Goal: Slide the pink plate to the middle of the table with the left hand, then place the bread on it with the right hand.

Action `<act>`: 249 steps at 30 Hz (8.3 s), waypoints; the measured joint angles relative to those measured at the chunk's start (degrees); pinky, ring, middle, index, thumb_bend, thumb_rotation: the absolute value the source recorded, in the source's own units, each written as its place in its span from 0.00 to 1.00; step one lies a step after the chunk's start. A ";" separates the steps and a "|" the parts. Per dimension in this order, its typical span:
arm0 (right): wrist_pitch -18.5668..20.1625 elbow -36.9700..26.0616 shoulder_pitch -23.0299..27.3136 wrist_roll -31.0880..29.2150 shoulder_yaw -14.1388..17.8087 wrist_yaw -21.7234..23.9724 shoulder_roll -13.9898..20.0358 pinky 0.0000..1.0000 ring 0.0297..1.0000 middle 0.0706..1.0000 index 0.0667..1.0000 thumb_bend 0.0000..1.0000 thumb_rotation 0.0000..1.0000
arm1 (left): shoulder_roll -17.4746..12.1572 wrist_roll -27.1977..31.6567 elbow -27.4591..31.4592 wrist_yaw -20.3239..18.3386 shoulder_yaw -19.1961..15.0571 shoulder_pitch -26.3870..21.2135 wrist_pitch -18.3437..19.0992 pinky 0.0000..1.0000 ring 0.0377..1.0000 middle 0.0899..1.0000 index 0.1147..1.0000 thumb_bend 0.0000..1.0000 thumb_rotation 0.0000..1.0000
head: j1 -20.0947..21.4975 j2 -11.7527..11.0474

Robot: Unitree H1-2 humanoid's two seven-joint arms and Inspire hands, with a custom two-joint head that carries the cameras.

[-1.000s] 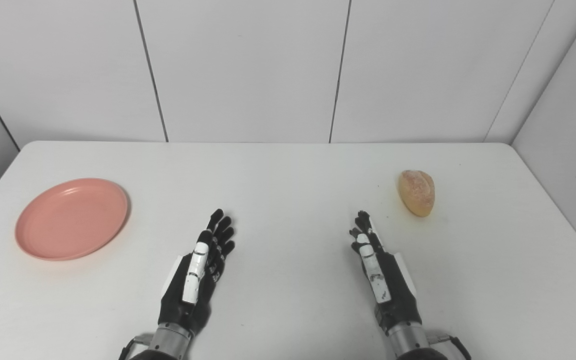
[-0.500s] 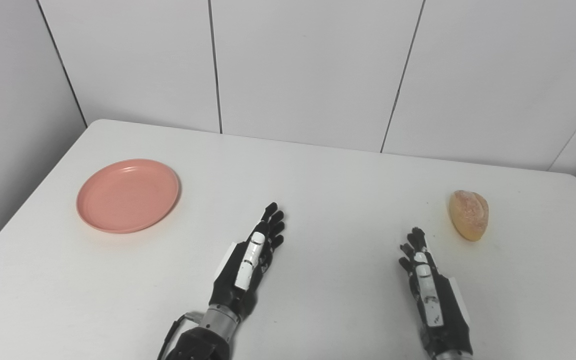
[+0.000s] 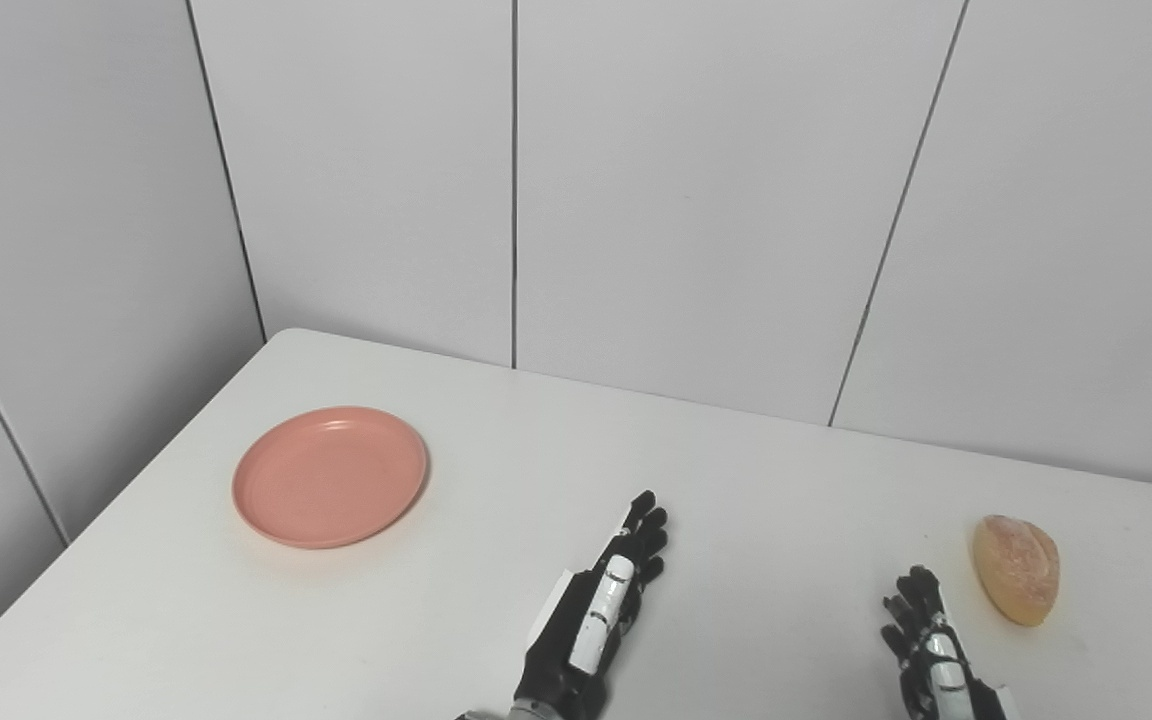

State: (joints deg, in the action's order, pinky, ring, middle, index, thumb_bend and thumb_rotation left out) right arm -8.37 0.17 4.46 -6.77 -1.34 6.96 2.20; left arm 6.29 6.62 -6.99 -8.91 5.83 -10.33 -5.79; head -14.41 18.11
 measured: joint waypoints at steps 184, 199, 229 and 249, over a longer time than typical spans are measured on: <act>5.64 -3.11 -1.81 -3.19 1.28 0.99 1.77 1.00 1.00 1.00 1.00 0.17 1.00 | -34.04 16.82 -13.16 5.35 -34.46 -21.21 17.57 0.99 0.95 0.94 0.93 0.39 1.00 | -10.20 2.11; 5.84 -3.20 -1.82 -4.48 1.72 1.20 2.42 1.00 1.00 1.00 1.00 0.20 1.00 | -34.36 19.04 -15.20 5.05 -36.29 -19.85 17.56 1.00 0.96 0.96 0.94 0.37 1.00 | -10.81 2.46; 5.95 -2.98 -1.79 -4.50 1.91 1.28 2.56 1.00 1.00 1.00 1.00 0.23 1.00 | -31.76 22.14 -21.64 3.76 -36.54 -18.23 13.84 0.99 0.95 0.95 0.93 0.34 1.00 | -10.81 2.72; 5.95 -2.93 -1.74 -4.73 2.01 1.37 2.88 1.00 1.00 1.00 1.00 0.24 1.00 | -30.46 21.40 -24.71 3.60 -35.18 -18.14 11.43 0.98 0.94 0.94 0.93 0.34 1.00 | -10.46 3.25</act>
State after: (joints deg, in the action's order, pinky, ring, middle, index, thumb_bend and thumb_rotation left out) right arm -2.42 -2.76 2.72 -11.49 0.67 8.33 5.08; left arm -24.17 28.02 -31.70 -5.31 -29.35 -28.47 5.64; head -24.87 21.36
